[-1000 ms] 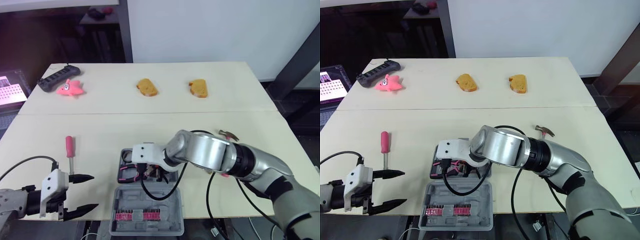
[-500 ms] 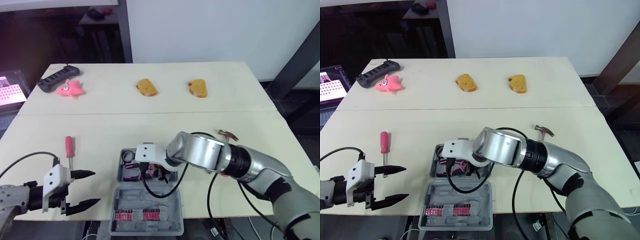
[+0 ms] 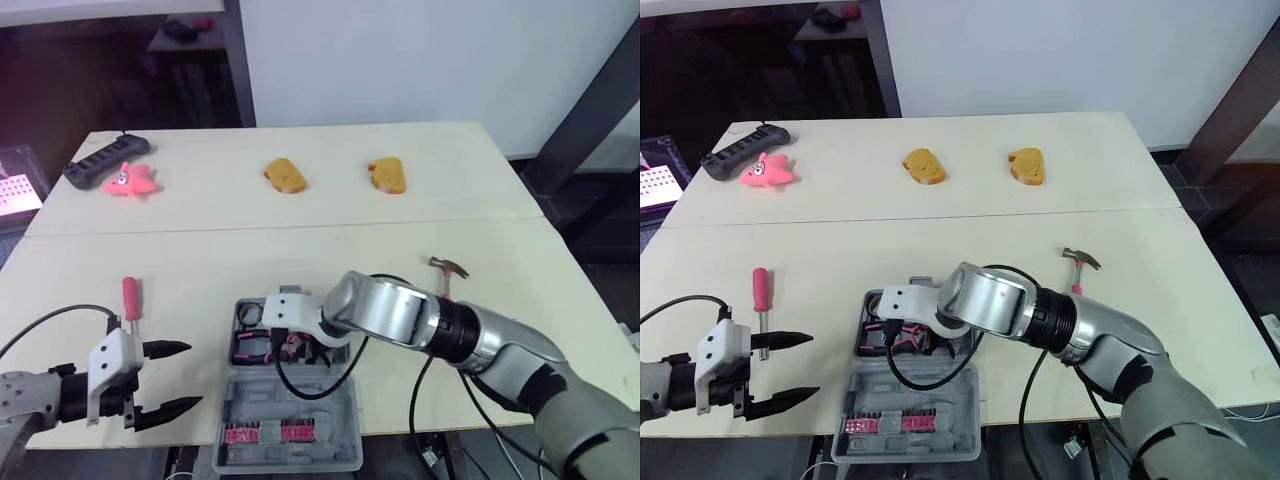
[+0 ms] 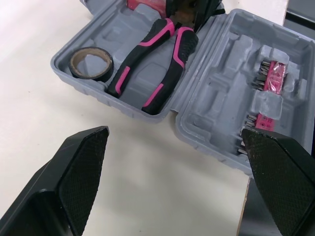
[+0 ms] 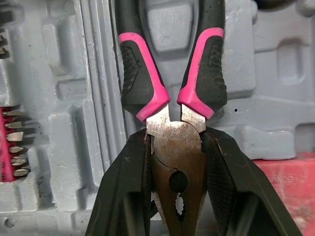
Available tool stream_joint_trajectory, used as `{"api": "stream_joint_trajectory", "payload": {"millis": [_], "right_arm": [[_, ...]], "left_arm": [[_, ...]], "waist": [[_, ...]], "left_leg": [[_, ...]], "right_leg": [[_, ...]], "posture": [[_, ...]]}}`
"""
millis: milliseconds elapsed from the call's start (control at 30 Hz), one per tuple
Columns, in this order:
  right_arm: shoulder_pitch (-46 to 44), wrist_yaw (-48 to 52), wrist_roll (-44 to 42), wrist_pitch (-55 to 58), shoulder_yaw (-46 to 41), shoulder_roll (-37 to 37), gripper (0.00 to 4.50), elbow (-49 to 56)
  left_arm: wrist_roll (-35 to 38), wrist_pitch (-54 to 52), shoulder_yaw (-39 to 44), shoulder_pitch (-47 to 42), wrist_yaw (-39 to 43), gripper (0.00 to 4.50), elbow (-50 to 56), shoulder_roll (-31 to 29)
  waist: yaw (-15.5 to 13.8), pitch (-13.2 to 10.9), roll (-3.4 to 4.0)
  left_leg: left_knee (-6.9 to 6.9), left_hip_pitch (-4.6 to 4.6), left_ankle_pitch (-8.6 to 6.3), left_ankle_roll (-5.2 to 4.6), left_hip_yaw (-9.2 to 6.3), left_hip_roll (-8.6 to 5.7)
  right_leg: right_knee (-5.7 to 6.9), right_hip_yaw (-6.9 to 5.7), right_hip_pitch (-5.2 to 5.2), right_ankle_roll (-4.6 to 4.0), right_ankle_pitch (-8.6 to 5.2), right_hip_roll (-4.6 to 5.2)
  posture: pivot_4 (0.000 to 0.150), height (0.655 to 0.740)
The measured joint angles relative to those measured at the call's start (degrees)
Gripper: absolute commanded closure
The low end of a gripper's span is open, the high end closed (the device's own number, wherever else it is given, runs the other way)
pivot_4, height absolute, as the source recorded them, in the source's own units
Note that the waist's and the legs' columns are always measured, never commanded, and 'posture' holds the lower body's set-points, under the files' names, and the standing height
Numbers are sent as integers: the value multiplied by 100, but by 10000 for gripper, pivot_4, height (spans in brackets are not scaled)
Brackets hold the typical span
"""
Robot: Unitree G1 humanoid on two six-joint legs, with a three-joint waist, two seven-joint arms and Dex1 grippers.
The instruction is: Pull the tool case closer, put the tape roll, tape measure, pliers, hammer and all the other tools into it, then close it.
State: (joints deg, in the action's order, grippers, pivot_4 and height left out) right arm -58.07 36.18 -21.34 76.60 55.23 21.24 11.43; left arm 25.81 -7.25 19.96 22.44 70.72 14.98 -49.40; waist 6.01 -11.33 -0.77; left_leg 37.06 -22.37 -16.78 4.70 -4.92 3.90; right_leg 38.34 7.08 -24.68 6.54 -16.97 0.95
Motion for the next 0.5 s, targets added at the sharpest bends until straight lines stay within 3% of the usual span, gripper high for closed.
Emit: {"api": "stream_joint_trajectory", "payload": {"millis": [33,233,500], "right_arm": [[31,15,34,-41,0,0,35163,-11],[210,14,315,-364,-18,2,8167,-93],[303,142,287,-360,-677,-163,8167,-188]], "left_arm": [[0,-3,0,9,-1,0,20,0],[49,-88,4,16,-50,0,99,0],[67,-118,6,-89,-37,0,83,-10]], "waist": [[0,0,0],[-13,0,0],[-34,0,0]], "left_leg": [[0,0,0,0,-1,0],[1,0,0,1,-2,0],[1,0,4,7,-3,0]], "right_leg": [[0,0,0,0,0,0],[1,0,1,0,0,1],[1,-1,4,0,0,0]], "posture": [[1500,7400],[1500,7400],[1500,7400]]}}
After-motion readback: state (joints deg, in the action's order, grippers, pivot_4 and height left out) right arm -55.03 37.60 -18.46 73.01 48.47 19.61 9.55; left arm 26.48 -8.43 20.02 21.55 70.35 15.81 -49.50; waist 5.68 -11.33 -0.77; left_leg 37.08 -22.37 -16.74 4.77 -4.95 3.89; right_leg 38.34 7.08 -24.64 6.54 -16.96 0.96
